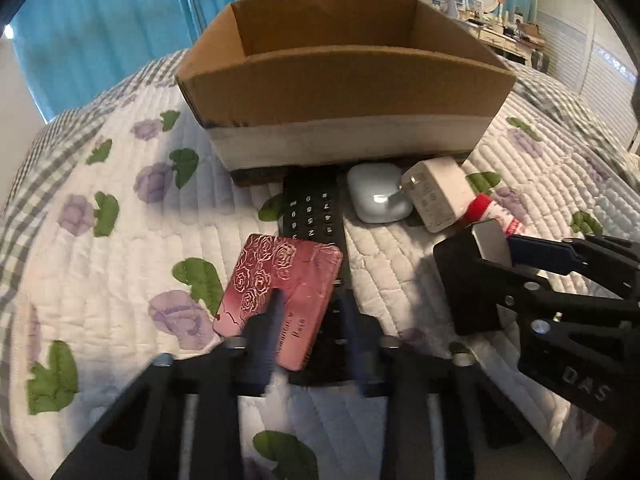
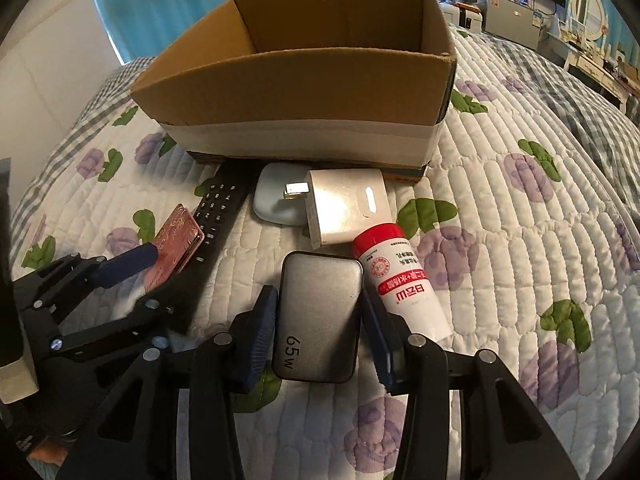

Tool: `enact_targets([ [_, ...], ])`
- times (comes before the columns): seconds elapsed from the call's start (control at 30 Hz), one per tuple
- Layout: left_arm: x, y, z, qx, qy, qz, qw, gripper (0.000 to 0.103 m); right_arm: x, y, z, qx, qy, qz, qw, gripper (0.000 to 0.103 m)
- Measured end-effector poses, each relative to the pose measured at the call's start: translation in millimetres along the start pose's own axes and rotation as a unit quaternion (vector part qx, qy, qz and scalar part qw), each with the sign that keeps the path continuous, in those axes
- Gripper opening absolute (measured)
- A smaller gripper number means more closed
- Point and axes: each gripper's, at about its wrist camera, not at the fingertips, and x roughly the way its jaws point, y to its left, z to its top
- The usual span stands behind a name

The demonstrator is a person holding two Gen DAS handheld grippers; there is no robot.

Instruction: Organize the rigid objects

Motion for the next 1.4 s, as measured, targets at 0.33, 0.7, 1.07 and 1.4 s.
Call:
enact_targets([
  [0.33, -20, 28, 18, -0.03, -0.044, 0.059, 0.9968, 0.012, -1, -4, -2, 0.0, -0.001, -0.001, 1.0, 0.043],
  [0.7, 19, 23, 19, -0.021, -0.003, 0.034, 0.9992, 0.063, -1, -3, -2, 0.001, -0.001, 0.0, 1.0, 0.043],
  [1.07, 48, 47, 25, -0.092, 0.051, 0.015, 0.9943, 0.101, 1, -4, -3, 0.001, -0.001, 0.001, 1.0, 0.043],
  [1.4, 51, 19, 27, -0.038, 0.071, -0.076, 0.9938, 0.052, -1, -5, -5, 0.007, -0.001, 0.009, 1.0, 0.043],
])
